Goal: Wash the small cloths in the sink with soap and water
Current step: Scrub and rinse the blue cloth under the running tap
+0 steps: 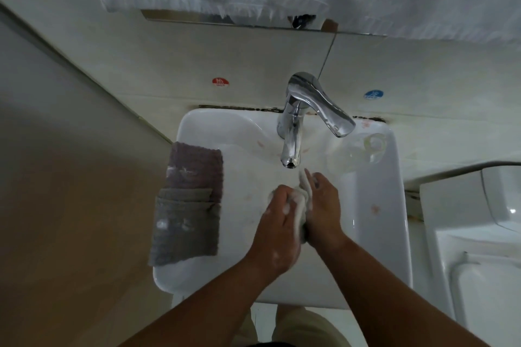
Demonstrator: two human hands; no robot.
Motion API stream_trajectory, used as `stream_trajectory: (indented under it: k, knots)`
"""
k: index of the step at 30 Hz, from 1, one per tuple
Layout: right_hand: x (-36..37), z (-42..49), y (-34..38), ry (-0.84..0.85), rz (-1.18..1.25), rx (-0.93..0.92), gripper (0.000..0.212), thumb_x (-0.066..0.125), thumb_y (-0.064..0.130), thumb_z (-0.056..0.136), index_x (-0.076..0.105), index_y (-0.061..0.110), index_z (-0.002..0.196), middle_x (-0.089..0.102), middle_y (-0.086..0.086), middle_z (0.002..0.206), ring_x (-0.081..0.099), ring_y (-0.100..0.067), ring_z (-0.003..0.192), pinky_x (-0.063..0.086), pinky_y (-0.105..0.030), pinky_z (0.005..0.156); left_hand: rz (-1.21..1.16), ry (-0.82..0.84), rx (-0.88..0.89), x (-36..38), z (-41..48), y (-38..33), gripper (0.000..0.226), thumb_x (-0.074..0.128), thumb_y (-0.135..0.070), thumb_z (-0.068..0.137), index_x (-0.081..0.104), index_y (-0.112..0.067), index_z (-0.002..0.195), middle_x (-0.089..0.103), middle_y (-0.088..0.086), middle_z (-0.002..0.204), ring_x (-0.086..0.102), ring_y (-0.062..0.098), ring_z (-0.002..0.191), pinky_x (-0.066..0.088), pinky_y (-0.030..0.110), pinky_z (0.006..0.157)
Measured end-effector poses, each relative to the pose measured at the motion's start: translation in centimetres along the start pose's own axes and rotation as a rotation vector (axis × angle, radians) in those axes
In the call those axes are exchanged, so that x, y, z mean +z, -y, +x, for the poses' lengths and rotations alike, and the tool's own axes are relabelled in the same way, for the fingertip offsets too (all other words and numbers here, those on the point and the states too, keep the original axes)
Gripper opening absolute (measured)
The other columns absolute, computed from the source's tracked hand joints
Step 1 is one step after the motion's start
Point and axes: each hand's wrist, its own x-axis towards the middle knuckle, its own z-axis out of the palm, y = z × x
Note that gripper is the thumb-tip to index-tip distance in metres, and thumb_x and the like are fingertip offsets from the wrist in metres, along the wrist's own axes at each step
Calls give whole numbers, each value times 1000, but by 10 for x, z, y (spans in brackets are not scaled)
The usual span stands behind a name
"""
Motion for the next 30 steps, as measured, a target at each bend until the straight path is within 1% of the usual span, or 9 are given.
stream_trajectory:
  k: [5,7,10,12,15,18,21,26,30]
  knots:
    - [12,-54,17,110,8,-24,27,55,21,102,52,22,76,57,3,68,57,0,59,44,-13,53,-43,-158,-102,-16,24,-1,11,44,-20,107,52,-24,100,63,-3,94,63,16,84,54,22,70]
    - [8,-33,18,63,-65,-57,35,55,24,102,44,24,69,51,5,61,50,-4,54,37,-13,52,-54,-100,-100,-9,13,-7,12,42,-18,107,53,-22,105,63,-2,95,62,8,84,52,27,75]
    - [1,0,12,-15,-41,58,43,55,27,103,40,18,64,45,3,57,40,-6,52,33,-28,54,-88,-43,-131,3,0,-3,19,51,-22,103,54,-15,86,59,0,81,61,-8,69,50,29,72]
    - [8,-21,11,16,-48,58,37,56,28,102,48,12,70,54,1,62,50,-12,55,40,-31,54,4,-102,-110,-3,12,1,17,51,-19,104,53,-16,88,61,2,82,64,-3,72,53,30,71]
    - [17,-53,18,112,-40,-53,22,55,25,102,55,16,82,60,3,71,59,-6,63,46,-16,56,17,-174,-111,-17,26,1,7,51,-21,104,52,-21,97,63,-3,91,63,6,82,52,17,72]
    - [9,-10,11,1,-69,9,39,56,32,102,43,20,67,49,4,58,44,-6,54,37,-31,56,-31,-87,-84,-4,5,0,21,45,-30,106,54,-20,90,63,2,83,64,5,76,51,35,70]
    - [5,-5,5,-12,-37,72,42,59,27,101,41,18,64,46,6,55,41,-4,53,34,-29,56,40,-46,-13,-2,3,2,15,44,-35,102,52,-24,97,64,2,91,65,13,84,54,41,75]
    - [17,-42,9,102,-84,-67,24,55,26,102,52,19,80,55,8,64,54,-1,57,40,-15,53,-24,-163,-74,-10,29,1,19,44,-7,106,50,-12,88,53,-2,78,57,-10,67,44,7,66]
    - [3,4,4,-9,-14,71,41,59,29,101,40,20,66,45,7,55,42,-7,54,36,-32,58,-59,-91,-189,10,7,4,32,43,-39,105,56,-18,85,64,-4,78,63,6,72,52,30,70]
